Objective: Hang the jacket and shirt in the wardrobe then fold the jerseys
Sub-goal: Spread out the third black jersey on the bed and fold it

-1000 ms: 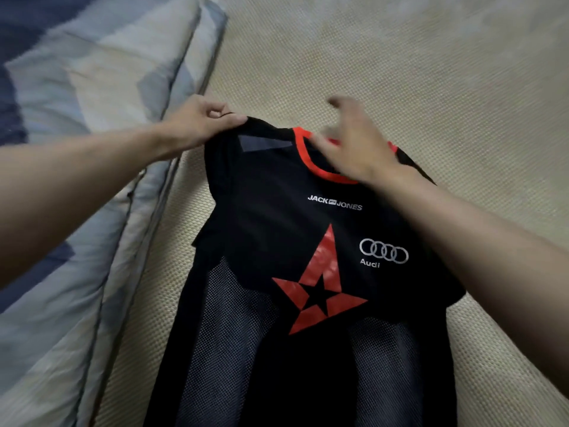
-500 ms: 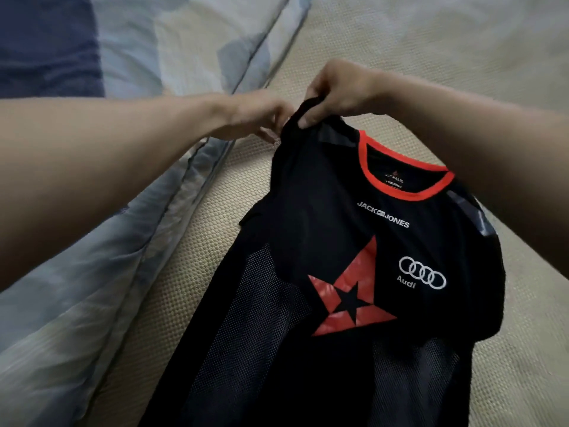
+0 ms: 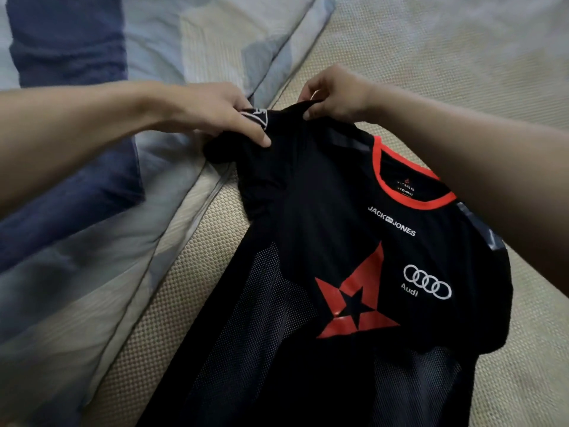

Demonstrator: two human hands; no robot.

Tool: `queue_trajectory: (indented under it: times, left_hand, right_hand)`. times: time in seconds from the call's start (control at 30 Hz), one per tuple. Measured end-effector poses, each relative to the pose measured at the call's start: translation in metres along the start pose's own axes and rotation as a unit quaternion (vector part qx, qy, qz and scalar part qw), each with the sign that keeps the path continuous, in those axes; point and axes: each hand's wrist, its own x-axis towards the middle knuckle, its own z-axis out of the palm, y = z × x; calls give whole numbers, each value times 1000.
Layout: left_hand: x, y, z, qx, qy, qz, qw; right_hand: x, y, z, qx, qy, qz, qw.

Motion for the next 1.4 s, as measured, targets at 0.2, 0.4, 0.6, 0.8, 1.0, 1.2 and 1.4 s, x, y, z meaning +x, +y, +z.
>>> queue_trajectory:
  times: [0.2,0.4,0.6,0.8,1.0,1.2,1.4]
  left_hand:
    - [-17,-16,-9,-82,41,-30,995]
    - [-26,-31,-18,-116,40,-121,985]
    - [-38,-40,-16,82,225,-129,962]
    - [-42,-7,47,522,314,222,761]
    - [-39,34,194,550,122,310,766]
    - [-7,93,325,485,96,350,796]
    - [27,144,398,453,96,333,821]
  right_hand:
    - [6,0,27,-71,71,21,995]
    - [2,-6,47,-90,138,64,984]
    - [-26,-22,68,-87,203,13,975]
    - [-100,-19,105,31,277,-25,960]
    - [-250,69,130,110,380,144,907]
    - [-378,174,129,128,377,424,813]
    - [-391,215,110,319,366,369,793]
